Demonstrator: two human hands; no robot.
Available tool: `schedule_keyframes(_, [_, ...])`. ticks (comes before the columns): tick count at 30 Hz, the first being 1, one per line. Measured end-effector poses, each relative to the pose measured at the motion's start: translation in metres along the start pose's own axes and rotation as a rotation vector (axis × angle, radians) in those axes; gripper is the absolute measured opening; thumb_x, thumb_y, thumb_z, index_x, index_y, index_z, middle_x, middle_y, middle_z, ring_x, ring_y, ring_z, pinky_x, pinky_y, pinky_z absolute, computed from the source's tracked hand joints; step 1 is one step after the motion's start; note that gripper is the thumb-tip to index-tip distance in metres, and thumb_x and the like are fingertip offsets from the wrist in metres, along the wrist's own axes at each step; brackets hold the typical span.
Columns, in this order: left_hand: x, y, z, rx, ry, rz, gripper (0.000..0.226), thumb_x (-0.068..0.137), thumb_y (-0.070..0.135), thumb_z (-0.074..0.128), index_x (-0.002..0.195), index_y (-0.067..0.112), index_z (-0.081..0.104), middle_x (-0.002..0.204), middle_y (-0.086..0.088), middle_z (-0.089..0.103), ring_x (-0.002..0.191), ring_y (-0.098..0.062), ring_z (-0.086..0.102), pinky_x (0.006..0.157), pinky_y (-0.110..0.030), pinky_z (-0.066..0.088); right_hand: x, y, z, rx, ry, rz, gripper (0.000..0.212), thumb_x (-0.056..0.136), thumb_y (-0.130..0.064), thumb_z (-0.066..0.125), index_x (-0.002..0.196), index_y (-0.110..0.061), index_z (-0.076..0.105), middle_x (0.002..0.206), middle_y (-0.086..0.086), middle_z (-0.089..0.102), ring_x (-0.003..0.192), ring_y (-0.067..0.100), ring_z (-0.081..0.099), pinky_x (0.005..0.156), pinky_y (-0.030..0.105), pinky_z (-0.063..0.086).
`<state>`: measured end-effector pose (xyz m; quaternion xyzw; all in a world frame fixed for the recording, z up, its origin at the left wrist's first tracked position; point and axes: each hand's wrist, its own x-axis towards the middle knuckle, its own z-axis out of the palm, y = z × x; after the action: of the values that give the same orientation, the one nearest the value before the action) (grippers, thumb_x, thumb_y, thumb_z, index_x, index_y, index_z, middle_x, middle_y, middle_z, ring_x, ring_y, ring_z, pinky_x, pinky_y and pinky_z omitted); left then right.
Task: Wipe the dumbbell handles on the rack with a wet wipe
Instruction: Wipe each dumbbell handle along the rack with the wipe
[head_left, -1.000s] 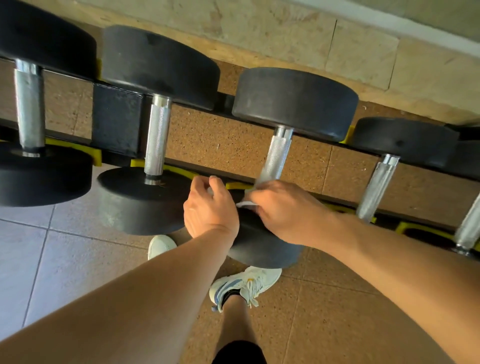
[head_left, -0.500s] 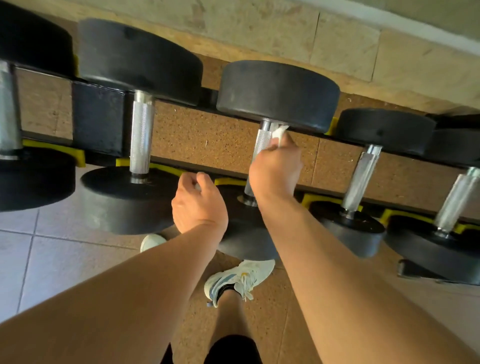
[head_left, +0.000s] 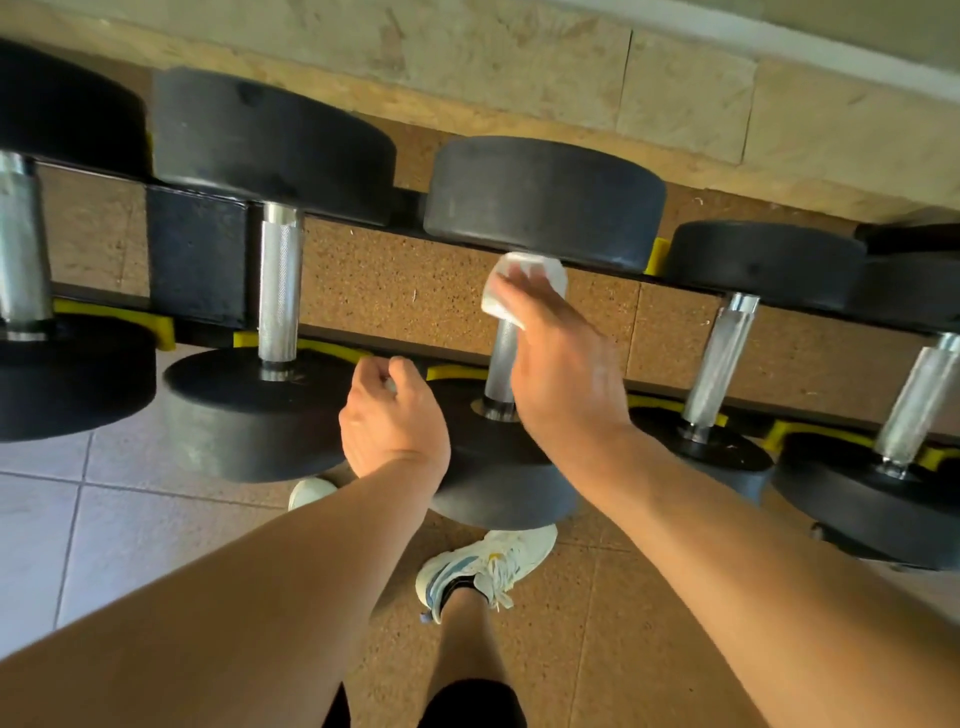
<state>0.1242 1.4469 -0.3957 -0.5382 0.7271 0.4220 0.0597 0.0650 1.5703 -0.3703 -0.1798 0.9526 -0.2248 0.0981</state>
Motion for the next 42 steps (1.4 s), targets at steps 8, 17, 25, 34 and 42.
schedule_keyframes(8, [-0.002, 0.002, 0.0, -0.003, 0.014, -0.017, 0.024, 0.1, 0.027, 0.039, 0.096, 0.016, 0.06, 0.072, 0.008, 0.048, 0.067, -0.011, 0.043, 0.074, -0.032, 0.028, 0.007, 0.055, 0.001, -0.143, -0.598, -0.788, 0.044, 0.09, 0.001, 0.046, 0.124, -0.014, 0.069, 0.136, 0.006, 0.063, 0.136, 0.021, 0.05, 0.12, 0.033, 0.024])
schedule_keyframes(17, [0.0, 0.001, 0.003, -0.012, 0.05, -0.02, 0.028, 0.1, 0.026, 0.039, 0.093, 0.012, 0.063, 0.073, 0.005, 0.05, 0.068, -0.011, 0.043, 0.074, -0.033, 0.028, -0.008, 0.067, 0.004, -0.041, -0.657, -0.643, 0.05, 0.095, -0.002, 0.046, 0.14, -0.024, 0.056, 0.154, 0.0, 0.043, 0.147, 0.02, 0.033, 0.117, 0.046, 0.034])
schedule_keyframes(25, [0.001, -0.002, 0.001, -0.008, -0.013, -0.033, 0.029, 0.101, 0.03, 0.037, 0.095, 0.014, 0.062, 0.071, 0.01, 0.047, 0.066, -0.011, 0.044, 0.074, -0.031, 0.027, 0.024, 0.046, -0.013, -0.162, -0.393, -0.391, 0.063, 0.088, 0.014, 0.05, 0.141, -0.021, 0.054, 0.158, 0.004, 0.037, 0.149, 0.025, 0.027, 0.121, 0.045, 0.024])
schedule_keyframes(34, [0.011, -0.017, -0.075, -0.107, -0.458, 0.039, 0.022, 0.1, 0.047, 0.046, 0.099, 0.029, 0.058, 0.083, 0.011, 0.061, 0.085, -0.014, 0.06, 0.075, -0.035, 0.047, -0.025, -0.028, -0.006, 0.175, -0.634, 0.409, 0.028, 0.104, -0.029, 0.049, 0.126, -0.034, 0.066, 0.121, -0.022, 0.062, 0.114, 0.002, 0.055, 0.083, 0.004, 0.037])
schedule_keyframes(42, [0.097, -0.013, -0.23, 0.059, -0.453, 0.331, 0.013, 0.1, 0.043, 0.047, 0.093, 0.035, 0.055, 0.074, 0.01, 0.061, 0.068, -0.002, 0.058, 0.052, -0.018, 0.036, 0.005, -0.171, 0.032, 0.678, -0.069, 1.039, 0.025, 0.101, -0.038, 0.054, 0.12, -0.027, 0.065, 0.114, 0.005, 0.068, 0.103, 0.023, 0.064, 0.091, 0.042, 0.055])
